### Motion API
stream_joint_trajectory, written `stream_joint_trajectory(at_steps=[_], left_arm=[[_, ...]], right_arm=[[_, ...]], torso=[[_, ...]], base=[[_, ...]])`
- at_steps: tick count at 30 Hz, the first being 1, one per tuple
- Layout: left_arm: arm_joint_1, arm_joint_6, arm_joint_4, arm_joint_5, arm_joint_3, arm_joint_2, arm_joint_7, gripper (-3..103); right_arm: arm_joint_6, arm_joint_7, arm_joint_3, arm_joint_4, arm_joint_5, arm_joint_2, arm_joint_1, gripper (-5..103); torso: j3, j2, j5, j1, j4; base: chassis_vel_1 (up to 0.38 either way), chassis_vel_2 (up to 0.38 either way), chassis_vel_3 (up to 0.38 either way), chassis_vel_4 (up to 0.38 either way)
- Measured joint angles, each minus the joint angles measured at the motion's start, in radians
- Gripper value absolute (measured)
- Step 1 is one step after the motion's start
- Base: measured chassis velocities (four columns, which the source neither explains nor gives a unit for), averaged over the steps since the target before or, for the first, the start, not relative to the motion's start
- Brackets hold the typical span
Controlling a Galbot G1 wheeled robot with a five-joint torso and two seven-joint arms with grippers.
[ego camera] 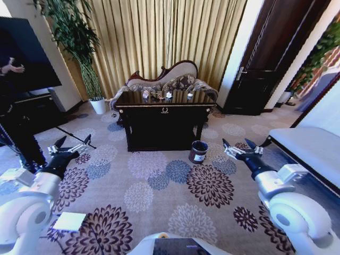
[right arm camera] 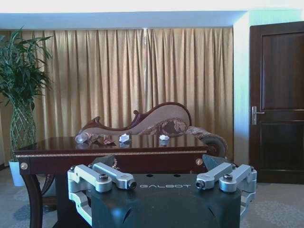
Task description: Move to the front of the table and place the trash on the table into the trash bin.
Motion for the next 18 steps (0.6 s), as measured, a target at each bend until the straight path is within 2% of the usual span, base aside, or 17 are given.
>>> stream_joint_trajectory(at_steps=[18], left_arm=[[0.001, -0.004, 0.003, 0.003, 0.010, -0.009, 0.006, 100]], right_arm=[[-0.036, -0.001, -0.005, 0.006, -0.049, 0.012, -0.021, 100]], torso=[[0.000, 0.000, 0.0000, 0.000, 0.0000]], base=[[0.000, 0.000, 0.000, 0.000]])
